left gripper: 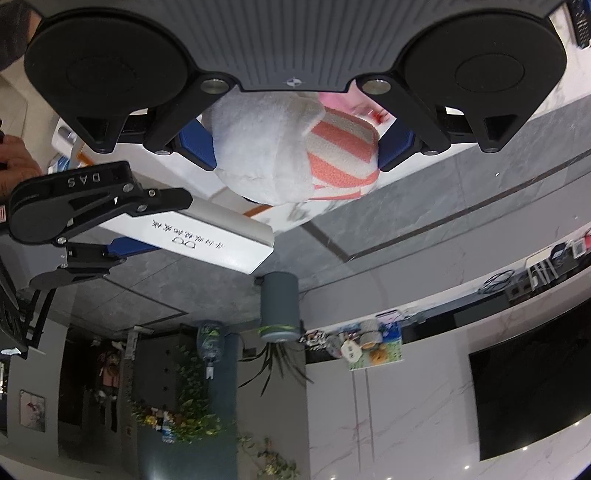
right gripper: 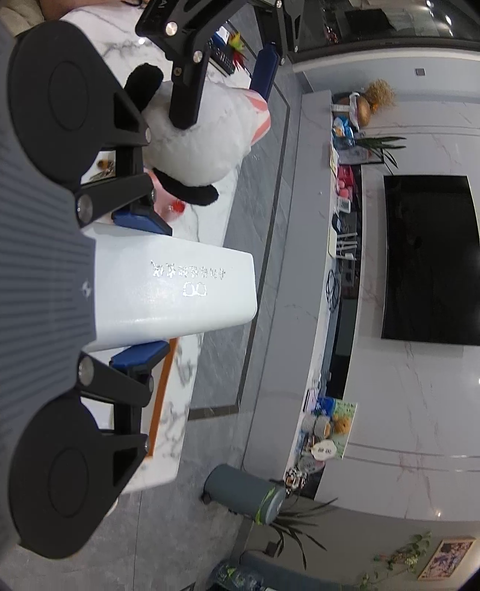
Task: Organize objects
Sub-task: 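Lower the glasses case and plush into the white box while both grippers carry them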
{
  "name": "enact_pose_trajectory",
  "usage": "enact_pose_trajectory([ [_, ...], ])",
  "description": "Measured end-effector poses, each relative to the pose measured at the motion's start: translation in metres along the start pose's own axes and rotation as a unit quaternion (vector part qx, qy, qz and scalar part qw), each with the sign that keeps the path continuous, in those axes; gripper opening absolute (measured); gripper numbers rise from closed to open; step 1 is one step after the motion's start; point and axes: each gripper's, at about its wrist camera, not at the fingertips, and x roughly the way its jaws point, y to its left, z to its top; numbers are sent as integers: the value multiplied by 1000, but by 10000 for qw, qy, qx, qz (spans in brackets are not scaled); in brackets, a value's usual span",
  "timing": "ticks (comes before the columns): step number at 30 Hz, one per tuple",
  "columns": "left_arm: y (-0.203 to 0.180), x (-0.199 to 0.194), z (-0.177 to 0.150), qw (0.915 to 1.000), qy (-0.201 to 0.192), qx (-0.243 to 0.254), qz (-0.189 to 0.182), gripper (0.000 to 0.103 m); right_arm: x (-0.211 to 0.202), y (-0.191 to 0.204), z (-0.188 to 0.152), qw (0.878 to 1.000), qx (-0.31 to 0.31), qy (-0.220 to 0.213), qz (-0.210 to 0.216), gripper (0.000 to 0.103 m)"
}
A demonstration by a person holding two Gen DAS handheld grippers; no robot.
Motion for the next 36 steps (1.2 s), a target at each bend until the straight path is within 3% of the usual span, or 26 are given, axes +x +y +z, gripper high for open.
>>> enact_pose_trajectory([
  [15, -39, 70, 13, 9990, -2, -131, -435, 103, 4, -72, -13, 9981, 481, 179, -327, 62],
  [23, -51, 102, -4, 9979, 329, -127, -547, 103, 29, -91, -42, 9950, 674, 549, -494, 62],
  [36, -108, 134, -43, 9880, 913, 1075, -629, 103, 67, -104, -92, 9874, 795, 1261, -534, 62],
])
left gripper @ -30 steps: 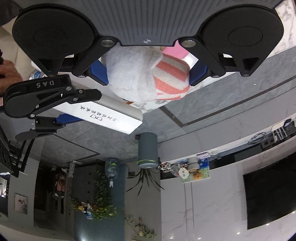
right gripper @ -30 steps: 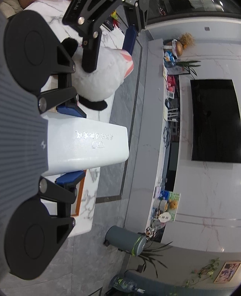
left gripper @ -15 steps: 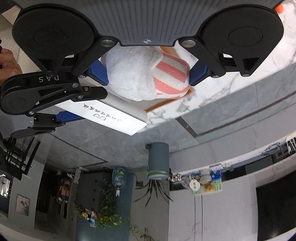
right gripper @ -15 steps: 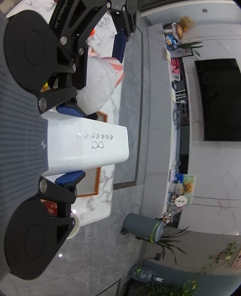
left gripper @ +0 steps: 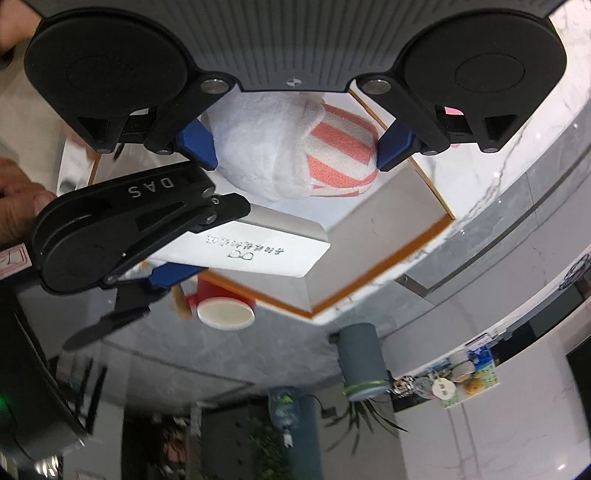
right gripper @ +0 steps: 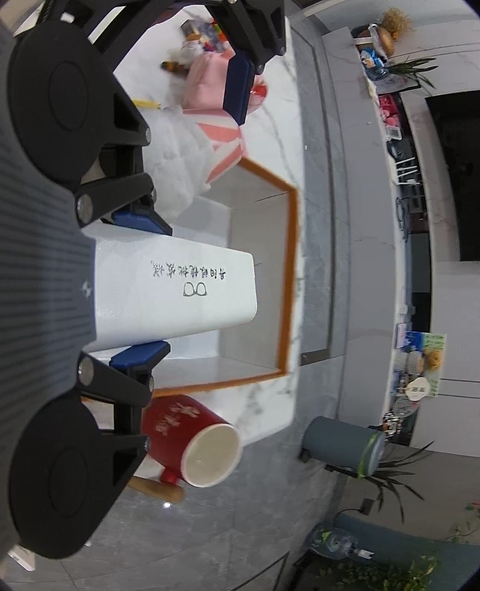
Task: Organize objects
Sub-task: 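Lower the glasses case and plush into the white box while both grippers carry them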
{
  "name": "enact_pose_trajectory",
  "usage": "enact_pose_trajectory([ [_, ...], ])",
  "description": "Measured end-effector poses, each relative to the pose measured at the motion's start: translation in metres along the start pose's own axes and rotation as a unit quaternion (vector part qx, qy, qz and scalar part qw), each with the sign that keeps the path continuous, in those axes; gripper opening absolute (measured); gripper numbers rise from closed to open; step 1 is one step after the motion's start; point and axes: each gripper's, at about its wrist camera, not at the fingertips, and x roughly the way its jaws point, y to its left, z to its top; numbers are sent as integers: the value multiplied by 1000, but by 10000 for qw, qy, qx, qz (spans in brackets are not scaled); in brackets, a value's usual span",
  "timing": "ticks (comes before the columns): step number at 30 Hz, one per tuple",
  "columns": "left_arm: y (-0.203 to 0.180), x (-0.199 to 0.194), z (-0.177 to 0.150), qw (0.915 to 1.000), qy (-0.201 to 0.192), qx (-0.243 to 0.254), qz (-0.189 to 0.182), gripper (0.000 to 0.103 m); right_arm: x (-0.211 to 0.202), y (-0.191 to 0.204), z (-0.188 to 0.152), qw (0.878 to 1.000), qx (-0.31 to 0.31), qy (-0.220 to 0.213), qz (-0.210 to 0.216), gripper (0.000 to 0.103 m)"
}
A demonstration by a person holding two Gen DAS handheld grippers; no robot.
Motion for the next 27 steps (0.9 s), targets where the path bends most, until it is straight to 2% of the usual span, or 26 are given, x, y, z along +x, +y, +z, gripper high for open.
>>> enact_pose_trajectory([
  [11, -31, 24, -10, 9965, 569, 612, -7, 103, 30, 7, -31, 9987, -97, 491, -26, 62],
  [17, -40, 29, -18, 9941, 789, 732, -142, 103, 41, 8, -45, 9972, -141, 733, -38, 62],
  [27, -32, 34, -18, 9936, 962, 370, -471, 103, 47, 3, -52, 9953, 175, 951, 70, 62],
])
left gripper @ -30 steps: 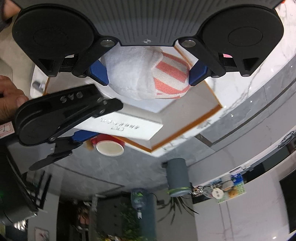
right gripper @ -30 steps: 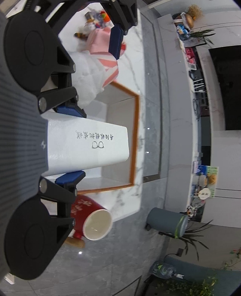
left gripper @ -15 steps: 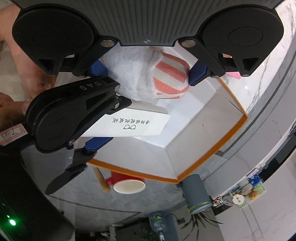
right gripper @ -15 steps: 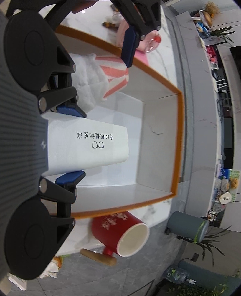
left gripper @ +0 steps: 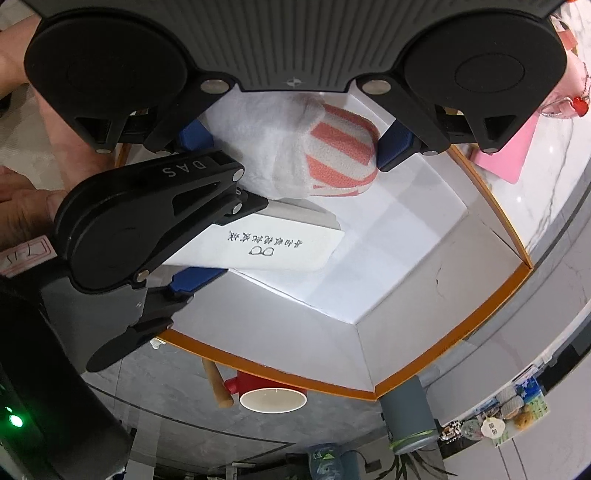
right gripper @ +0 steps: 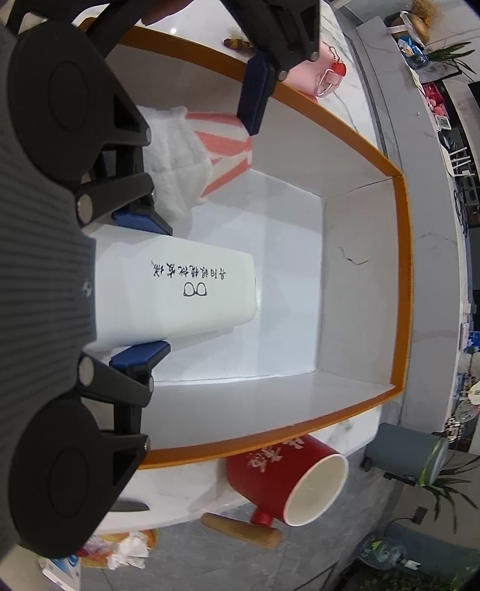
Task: Organize objects
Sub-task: 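Lower the glasses case and plush into the white box while both grippers carry them, then open both grippers to release the case and plush in the box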
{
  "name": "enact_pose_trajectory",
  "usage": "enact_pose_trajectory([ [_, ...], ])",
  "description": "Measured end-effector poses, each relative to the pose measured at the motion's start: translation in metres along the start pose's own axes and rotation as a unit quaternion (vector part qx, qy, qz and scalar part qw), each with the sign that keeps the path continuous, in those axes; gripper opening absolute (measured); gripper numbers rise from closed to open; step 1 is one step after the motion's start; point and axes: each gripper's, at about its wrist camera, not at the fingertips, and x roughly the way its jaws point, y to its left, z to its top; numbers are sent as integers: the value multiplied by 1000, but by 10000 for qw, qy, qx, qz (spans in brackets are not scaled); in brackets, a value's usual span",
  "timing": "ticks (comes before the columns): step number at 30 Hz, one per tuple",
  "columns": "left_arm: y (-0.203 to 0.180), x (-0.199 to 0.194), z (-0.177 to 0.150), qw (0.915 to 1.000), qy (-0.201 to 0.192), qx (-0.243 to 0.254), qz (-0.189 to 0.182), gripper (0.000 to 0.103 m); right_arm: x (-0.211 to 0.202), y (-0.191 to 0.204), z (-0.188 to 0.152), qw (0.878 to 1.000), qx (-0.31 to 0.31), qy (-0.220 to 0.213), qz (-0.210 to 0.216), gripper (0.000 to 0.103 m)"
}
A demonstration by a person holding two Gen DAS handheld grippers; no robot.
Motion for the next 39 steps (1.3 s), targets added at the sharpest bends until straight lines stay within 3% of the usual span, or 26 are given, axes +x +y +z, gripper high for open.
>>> enact_pose_trajectory([
  [10, 0, 5, 6, 9996, 287, 6, -64, 103, 6, -8, -3, 9986, 417, 255, 213, 62],
  [21, -2, -4, 4, 9998, 206, 71, -3, 103, 2, -8, -7, 9971, 636, 311, 286, 67],
  [28, 4, -21, 11, 10000, 6, 54, 45, 103, -21, 0, 1, 9982, 530, -77, 255, 70],
  [39, 20, -72, 12, 9985, -302, 412, 208, 103, -64, 26, 17, 9949, 400, -833, 408, 71],
])
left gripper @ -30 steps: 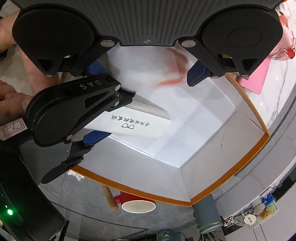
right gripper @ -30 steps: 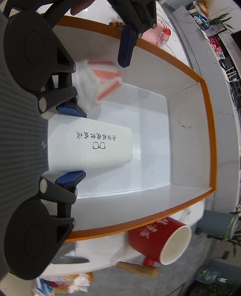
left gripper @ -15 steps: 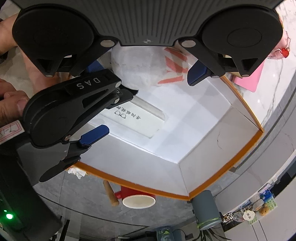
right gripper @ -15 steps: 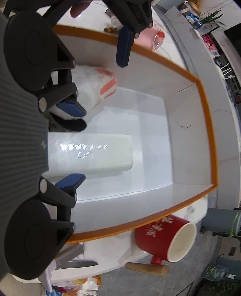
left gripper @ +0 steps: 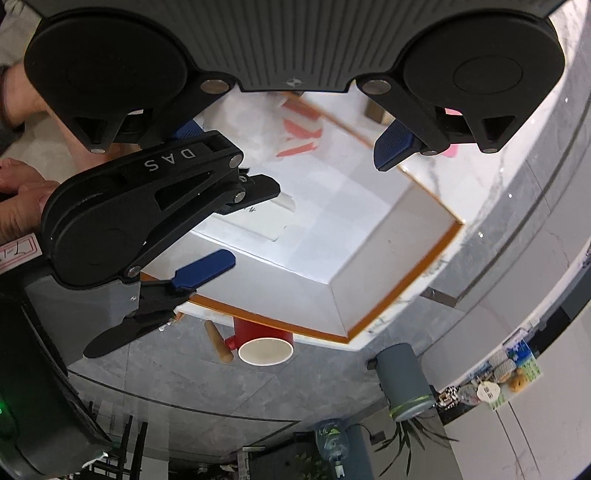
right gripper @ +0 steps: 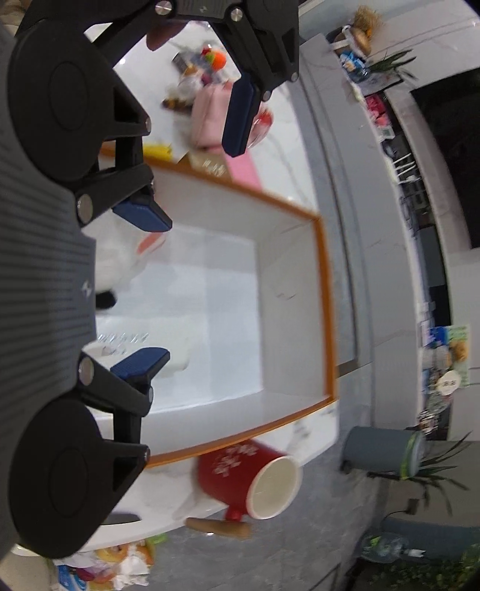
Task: Organize objects
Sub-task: 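Open both grippers to release the case and plush in the box, then move the right gripper to the pink pouch while the left gripper reaches the card box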
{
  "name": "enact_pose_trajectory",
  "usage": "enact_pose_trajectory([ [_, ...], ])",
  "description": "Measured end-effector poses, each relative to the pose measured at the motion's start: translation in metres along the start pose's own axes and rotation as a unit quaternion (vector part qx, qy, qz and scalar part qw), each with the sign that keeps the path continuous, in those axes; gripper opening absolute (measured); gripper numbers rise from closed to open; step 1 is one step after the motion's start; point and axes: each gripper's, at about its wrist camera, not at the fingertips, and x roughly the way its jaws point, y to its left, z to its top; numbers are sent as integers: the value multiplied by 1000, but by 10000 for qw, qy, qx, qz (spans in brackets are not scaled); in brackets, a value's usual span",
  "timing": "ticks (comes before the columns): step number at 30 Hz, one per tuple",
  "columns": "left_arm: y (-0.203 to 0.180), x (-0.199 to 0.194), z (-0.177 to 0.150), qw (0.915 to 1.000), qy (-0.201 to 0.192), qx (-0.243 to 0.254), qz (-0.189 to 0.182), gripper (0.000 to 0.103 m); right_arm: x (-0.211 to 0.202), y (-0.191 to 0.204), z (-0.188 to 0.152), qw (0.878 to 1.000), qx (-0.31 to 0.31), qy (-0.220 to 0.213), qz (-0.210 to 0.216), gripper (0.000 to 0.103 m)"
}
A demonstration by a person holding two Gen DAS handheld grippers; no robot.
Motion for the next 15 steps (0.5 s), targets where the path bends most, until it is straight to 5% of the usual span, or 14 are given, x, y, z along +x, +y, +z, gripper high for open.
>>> enact_pose_trajectory([
  [15, 30, -46, -38, 9986, -346, 46, 392, 103, -32, 92, 21, 9935, -937, -641, 14, 71],
])
